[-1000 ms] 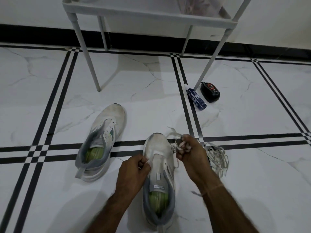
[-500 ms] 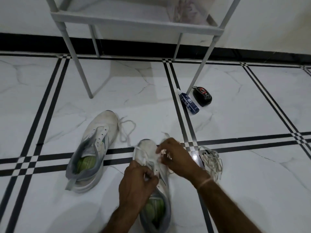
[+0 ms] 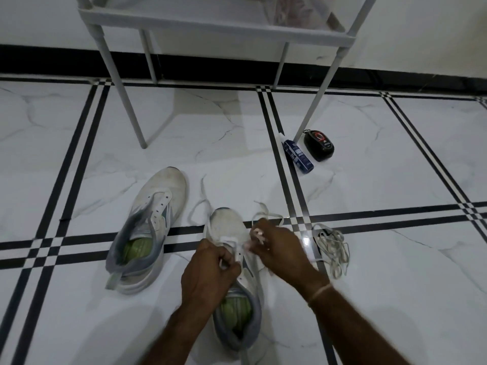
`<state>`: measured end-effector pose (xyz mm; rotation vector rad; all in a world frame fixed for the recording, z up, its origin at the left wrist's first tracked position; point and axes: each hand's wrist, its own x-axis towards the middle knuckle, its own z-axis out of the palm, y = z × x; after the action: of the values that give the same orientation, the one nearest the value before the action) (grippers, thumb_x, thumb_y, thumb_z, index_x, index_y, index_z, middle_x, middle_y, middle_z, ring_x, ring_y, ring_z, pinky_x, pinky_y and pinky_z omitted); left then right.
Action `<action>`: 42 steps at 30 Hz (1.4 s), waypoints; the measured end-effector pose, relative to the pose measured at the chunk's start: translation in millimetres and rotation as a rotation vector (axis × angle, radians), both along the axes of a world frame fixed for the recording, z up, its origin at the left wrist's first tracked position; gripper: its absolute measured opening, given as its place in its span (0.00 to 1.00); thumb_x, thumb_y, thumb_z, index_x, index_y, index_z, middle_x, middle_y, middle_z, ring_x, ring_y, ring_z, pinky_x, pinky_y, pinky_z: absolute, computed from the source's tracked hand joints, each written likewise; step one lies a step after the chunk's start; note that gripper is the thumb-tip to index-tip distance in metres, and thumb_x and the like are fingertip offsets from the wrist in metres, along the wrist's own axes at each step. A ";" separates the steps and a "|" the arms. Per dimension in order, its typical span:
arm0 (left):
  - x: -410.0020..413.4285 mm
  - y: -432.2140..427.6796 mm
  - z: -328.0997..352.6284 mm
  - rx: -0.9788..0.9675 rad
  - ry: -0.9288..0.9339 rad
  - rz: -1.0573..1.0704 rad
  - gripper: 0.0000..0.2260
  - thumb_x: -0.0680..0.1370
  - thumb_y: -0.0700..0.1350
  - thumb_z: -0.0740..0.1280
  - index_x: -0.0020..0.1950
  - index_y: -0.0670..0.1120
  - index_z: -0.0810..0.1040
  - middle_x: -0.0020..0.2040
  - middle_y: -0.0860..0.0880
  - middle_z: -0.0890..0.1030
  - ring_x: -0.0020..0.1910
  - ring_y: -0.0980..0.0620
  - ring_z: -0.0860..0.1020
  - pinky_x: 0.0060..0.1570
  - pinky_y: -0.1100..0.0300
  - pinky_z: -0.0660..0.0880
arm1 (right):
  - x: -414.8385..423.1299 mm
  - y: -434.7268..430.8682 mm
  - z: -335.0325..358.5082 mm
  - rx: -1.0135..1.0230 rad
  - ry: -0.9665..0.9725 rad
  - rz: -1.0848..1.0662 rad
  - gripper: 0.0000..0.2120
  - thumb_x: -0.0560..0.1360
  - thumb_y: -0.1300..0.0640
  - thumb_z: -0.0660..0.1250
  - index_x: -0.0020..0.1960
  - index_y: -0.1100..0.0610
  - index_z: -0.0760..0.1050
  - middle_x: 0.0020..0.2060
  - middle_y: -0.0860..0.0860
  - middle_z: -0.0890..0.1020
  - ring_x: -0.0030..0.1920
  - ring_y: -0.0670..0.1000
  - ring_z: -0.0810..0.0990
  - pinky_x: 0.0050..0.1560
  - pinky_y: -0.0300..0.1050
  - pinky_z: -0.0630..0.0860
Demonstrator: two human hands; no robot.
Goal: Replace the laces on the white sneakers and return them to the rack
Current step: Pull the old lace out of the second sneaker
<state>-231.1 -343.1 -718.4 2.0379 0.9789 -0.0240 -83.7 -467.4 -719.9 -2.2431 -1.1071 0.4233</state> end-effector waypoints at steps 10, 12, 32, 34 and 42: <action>-1.8 7.9 -5.5 0.014 -0.007 -0.052 0.10 0.71 0.52 0.77 0.37 0.55 0.77 0.46 0.57 0.71 0.39 0.63 0.74 0.35 0.67 0.65 | -0.3 14.0 19.6 0.432 0.615 -0.381 0.14 0.86 0.50 0.57 0.46 0.56 0.73 0.38 0.50 0.81 0.42 0.49 0.79 0.48 0.48 0.75; -0.1 7.7 -5.2 0.020 0.005 -0.069 0.10 0.70 0.52 0.77 0.36 0.55 0.77 0.45 0.57 0.71 0.39 0.63 0.74 0.34 0.68 0.65 | -10.3 13.5 0.8 0.133 0.236 -0.124 0.10 0.82 0.46 0.64 0.51 0.53 0.73 0.41 0.47 0.83 0.42 0.45 0.82 0.46 0.44 0.79; -4.0 8.3 -6.7 0.001 -0.031 -0.027 0.10 0.71 0.51 0.76 0.37 0.54 0.76 0.45 0.58 0.72 0.39 0.65 0.74 0.34 0.71 0.63 | -15.5 24.4 4.2 0.499 0.718 -0.473 0.15 0.86 0.49 0.57 0.47 0.56 0.75 0.44 0.51 0.83 0.48 0.50 0.80 0.51 0.48 0.76; -4.8 8.3 -9.1 -0.012 -0.044 -0.003 0.10 0.71 0.51 0.77 0.37 0.55 0.76 0.45 0.59 0.72 0.40 0.65 0.74 0.35 0.72 0.64 | -10.7 19.0 8.3 0.571 0.766 -0.490 0.13 0.86 0.53 0.57 0.47 0.56 0.73 0.41 0.53 0.82 0.45 0.51 0.80 0.50 0.48 0.76; -2.3 6.9 -7.9 0.010 -0.014 -0.037 0.11 0.71 0.51 0.76 0.35 0.55 0.75 0.45 0.58 0.72 0.40 0.65 0.73 0.35 0.67 0.65 | -24.1 30.8 -35.4 0.155 -0.028 -0.212 0.08 0.80 0.61 0.66 0.44 0.52 0.75 0.39 0.47 0.79 0.40 0.46 0.76 0.41 0.45 0.75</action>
<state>-233.4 -336.2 -726.3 2.0623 0.9340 -0.0243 -107.8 -436.6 -755.3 -2.2047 -0.8717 0.2114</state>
